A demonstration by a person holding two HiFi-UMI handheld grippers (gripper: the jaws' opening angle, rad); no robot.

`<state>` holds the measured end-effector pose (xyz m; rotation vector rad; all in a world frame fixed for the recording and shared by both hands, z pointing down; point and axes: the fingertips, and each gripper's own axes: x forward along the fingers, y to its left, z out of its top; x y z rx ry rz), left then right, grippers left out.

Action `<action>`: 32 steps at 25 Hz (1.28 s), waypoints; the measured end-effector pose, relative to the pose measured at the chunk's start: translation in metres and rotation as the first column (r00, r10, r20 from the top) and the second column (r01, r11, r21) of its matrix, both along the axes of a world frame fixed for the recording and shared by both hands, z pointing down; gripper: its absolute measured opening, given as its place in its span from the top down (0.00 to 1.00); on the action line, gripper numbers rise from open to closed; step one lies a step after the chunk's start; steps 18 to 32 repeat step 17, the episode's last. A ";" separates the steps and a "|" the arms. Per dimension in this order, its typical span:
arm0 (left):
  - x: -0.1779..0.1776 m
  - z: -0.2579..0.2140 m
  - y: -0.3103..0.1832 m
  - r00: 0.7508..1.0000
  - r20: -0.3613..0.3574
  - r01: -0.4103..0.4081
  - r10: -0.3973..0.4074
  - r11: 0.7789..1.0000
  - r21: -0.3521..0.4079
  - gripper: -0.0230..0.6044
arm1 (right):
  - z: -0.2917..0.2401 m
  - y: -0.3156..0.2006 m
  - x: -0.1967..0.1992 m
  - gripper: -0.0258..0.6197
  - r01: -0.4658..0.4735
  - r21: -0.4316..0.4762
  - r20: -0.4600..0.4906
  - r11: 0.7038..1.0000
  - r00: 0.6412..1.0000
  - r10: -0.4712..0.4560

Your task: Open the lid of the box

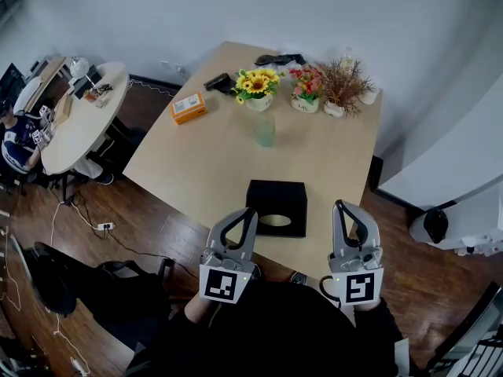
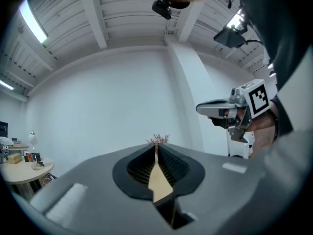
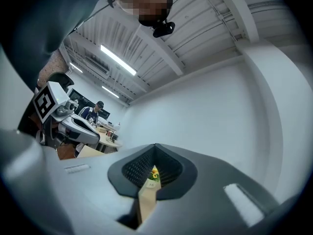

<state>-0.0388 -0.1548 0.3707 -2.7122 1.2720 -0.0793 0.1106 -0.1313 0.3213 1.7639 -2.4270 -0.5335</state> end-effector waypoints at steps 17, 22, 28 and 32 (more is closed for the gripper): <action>0.008 -0.021 0.007 1.000 -0.011 -0.027 0.027 0.999 0.018 0.96 | -0.005 0.001 0.006 0.96 -0.009 0.022 -0.002 1.000 1.000 0.009; 0.008 -0.021 0.007 1.000 -0.011 -0.027 0.027 0.999 0.018 0.96 | -0.005 0.001 0.006 0.96 -0.009 0.022 -0.002 1.000 1.000 0.009; 0.008 -0.021 0.007 1.000 -0.011 -0.027 0.027 0.999 0.018 0.96 | -0.005 0.001 0.006 0.96 -0.009 0.022 -0.002 1.000 1.000 0.009; 0.008 -0.021 0.007 1.000 -0.011 -0.027 0.027 0.999 0.018 0.96 | -0.005 0.001 0.006 0.96 -0.009 0.022 -0.002 1.000 1.000 0.009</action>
